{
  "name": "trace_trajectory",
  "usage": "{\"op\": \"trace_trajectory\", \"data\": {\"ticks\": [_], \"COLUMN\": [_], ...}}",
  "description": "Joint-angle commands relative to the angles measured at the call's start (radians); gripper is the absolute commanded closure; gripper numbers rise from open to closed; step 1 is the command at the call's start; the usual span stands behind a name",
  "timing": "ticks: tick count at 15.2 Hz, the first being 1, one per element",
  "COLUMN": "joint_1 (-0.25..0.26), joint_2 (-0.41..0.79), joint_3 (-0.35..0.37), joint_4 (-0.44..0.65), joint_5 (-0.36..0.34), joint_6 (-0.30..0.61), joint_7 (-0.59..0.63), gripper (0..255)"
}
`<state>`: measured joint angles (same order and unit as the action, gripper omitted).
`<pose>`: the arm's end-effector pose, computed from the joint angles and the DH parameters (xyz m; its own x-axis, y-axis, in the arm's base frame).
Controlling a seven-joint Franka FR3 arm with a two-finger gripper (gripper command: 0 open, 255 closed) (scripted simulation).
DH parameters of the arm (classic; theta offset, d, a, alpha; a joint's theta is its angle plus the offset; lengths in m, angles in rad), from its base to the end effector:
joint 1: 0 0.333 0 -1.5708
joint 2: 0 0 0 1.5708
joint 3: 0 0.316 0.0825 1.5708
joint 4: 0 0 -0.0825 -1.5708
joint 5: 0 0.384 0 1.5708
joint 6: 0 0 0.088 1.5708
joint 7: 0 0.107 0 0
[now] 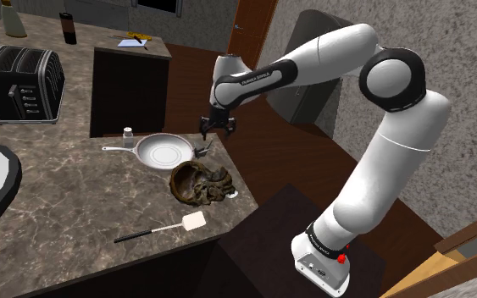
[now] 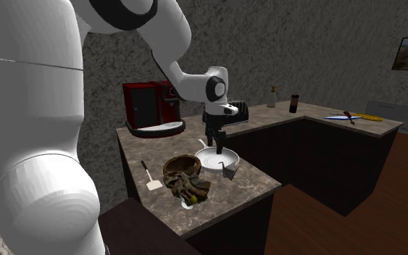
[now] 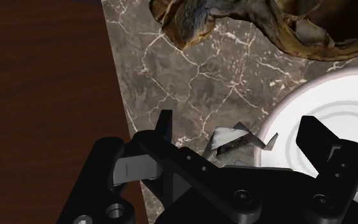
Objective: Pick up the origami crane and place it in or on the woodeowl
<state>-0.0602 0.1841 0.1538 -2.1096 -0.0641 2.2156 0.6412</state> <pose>0.5588 0.0492 0.3240 0.8717 -0.4877 -0.0486 -0.4848 -0.8725 0.0614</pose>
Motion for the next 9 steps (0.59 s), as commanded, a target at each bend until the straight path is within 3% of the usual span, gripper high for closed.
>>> {"op": "trace_trajectory", "data": {"ticks": [1, 9], "joint_1": [0.001, 0.019], "joint_2": [0.089, 0.411], "joint_3": [-0.011, -0.059], "joint_4": [0.071, 0.368], "joint_5": [-0.017, -0.047], "joint_6": [0.011, 0.009], "joint_7": [0.032, 0.133], "gripper": [0, 0]}}
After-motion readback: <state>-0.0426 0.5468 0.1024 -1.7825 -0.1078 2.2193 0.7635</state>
